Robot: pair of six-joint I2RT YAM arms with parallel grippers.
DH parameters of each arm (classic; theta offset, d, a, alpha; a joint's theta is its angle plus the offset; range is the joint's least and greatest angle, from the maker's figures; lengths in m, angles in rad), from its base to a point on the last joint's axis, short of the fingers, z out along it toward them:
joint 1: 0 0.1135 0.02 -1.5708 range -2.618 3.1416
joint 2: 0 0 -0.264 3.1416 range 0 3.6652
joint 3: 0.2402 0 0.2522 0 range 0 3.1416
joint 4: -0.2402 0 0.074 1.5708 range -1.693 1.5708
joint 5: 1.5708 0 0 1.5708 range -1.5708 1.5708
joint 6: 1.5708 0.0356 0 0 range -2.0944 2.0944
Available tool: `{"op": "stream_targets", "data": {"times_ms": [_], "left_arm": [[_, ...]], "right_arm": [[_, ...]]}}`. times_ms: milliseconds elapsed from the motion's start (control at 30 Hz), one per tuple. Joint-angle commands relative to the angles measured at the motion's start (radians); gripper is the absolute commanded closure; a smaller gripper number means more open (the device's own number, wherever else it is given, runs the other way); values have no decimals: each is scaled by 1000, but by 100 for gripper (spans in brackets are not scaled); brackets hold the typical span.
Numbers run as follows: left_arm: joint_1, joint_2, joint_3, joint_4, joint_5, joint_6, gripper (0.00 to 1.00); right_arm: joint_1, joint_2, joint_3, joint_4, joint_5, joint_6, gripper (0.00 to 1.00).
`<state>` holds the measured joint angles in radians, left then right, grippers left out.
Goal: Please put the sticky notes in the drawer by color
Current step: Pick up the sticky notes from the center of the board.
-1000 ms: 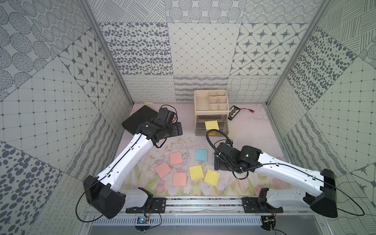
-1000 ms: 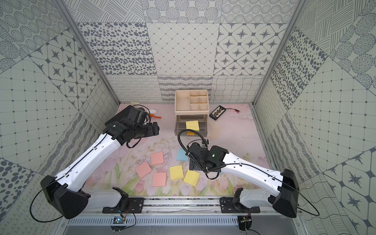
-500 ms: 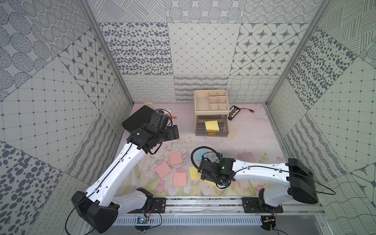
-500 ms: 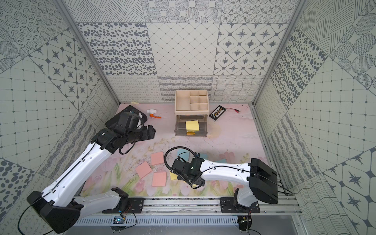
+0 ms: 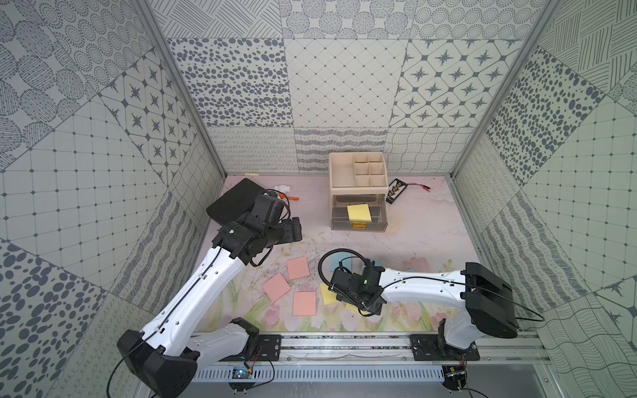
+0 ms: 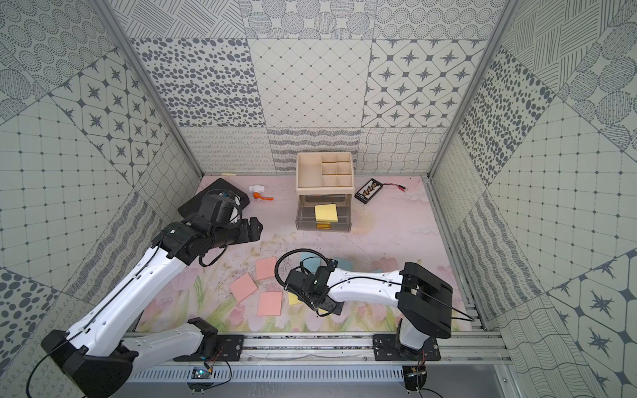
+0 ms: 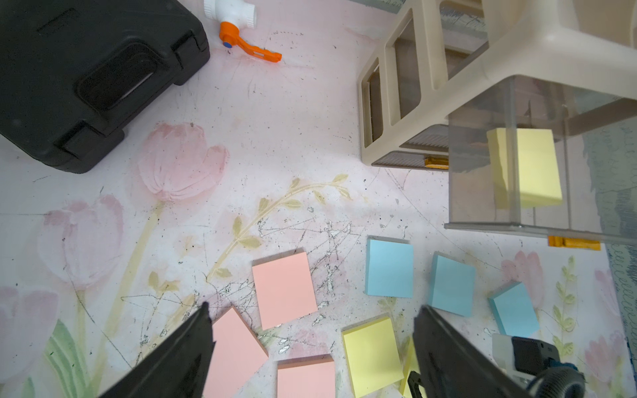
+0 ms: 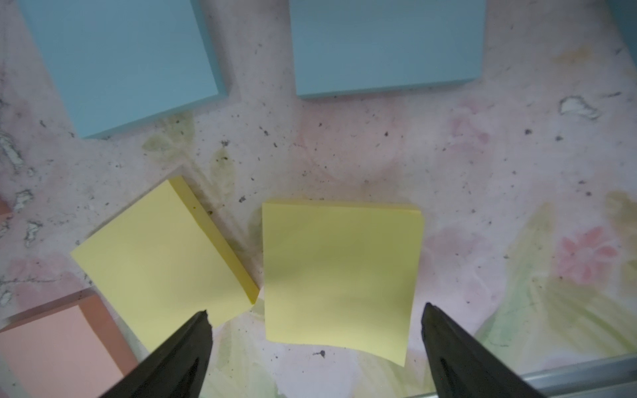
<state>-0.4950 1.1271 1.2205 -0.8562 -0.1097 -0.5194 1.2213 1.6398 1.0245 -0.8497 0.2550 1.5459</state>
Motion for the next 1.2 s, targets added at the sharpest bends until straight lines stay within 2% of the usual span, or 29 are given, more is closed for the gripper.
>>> {"op": "stream_targets", "data": {"times_ms": [0, 1167], "left_arm": [[3, -2, -6, 11, 20, 28, 7], [4, -23, -35, 18, 9, 39, 7]], "right_arm": [[-11, 36, 8, 13, 7, 17, 1], [-57, 145, -51, 87, -75, -4, 0]]}}
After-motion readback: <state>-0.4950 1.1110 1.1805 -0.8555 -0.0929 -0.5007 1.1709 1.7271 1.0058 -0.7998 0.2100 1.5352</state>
